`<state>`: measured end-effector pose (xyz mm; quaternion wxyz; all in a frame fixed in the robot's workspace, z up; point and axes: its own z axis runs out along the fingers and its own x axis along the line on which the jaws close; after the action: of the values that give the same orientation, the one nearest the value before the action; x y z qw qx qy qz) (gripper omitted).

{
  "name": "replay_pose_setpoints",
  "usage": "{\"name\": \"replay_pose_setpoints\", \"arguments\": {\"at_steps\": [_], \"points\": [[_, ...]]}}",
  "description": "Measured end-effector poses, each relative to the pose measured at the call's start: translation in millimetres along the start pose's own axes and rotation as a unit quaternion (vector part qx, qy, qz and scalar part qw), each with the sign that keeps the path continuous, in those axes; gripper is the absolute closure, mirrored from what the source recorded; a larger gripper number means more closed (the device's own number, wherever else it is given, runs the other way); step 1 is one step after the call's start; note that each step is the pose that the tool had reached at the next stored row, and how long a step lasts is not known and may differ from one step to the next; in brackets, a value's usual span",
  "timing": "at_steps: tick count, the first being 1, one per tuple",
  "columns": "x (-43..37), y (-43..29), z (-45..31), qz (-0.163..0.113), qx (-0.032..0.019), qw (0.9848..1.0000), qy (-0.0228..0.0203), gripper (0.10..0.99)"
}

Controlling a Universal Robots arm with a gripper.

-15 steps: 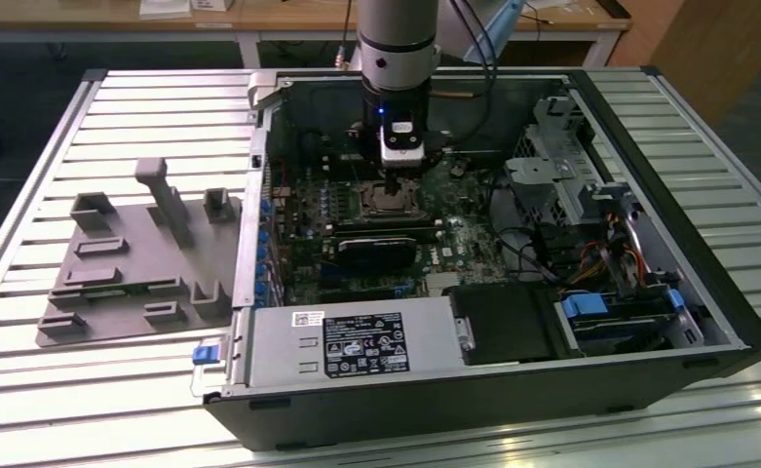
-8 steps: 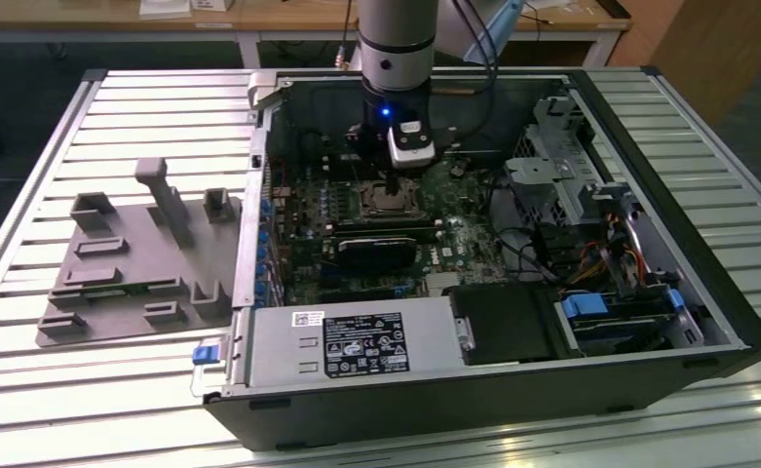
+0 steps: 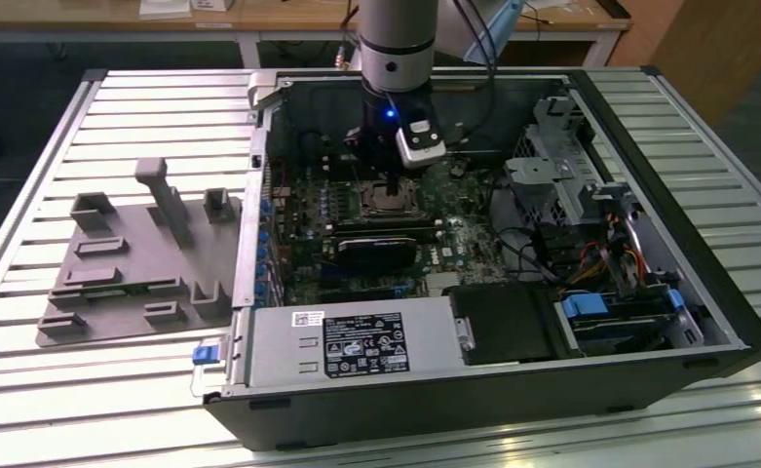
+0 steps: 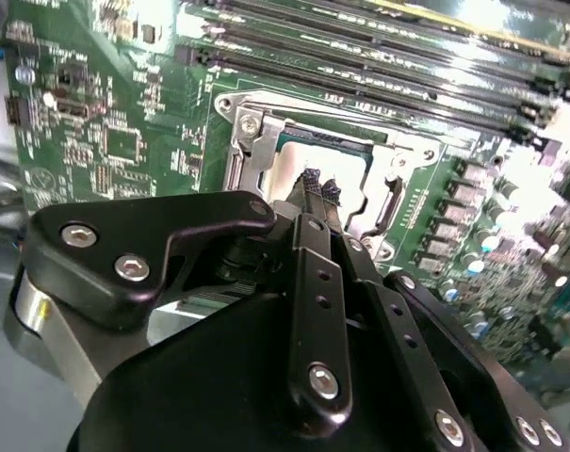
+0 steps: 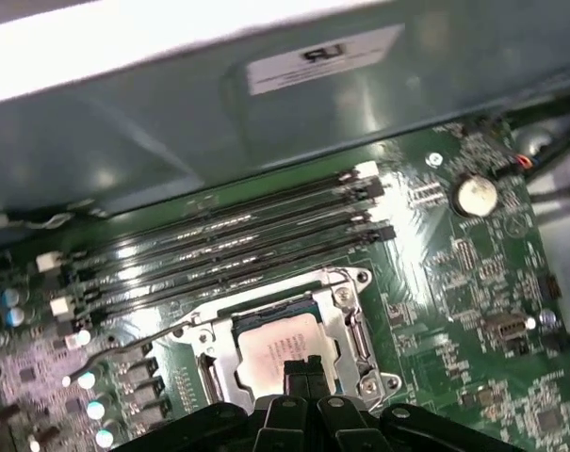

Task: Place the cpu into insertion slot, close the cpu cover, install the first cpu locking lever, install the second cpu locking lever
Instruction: 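Close the cpu cover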

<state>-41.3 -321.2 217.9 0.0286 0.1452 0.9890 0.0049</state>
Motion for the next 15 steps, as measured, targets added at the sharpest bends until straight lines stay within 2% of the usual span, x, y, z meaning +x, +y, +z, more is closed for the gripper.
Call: {"name": "replay_pose_setpoints", "arguments": {"at_steps": [5, 10, 15], "points": [[0.5, -0.1, 0.9, -0.04, 0.0011, 0.9992, -0.0002, 0.984], [7.0, -2.1, 0.9, -0.045, 0.0034, 0.999, -0.0009, 0.984], [8.0, -2.5, 0.4, -0.049, 0.0033, 0.9988, -0.0008, 0.984]]}}
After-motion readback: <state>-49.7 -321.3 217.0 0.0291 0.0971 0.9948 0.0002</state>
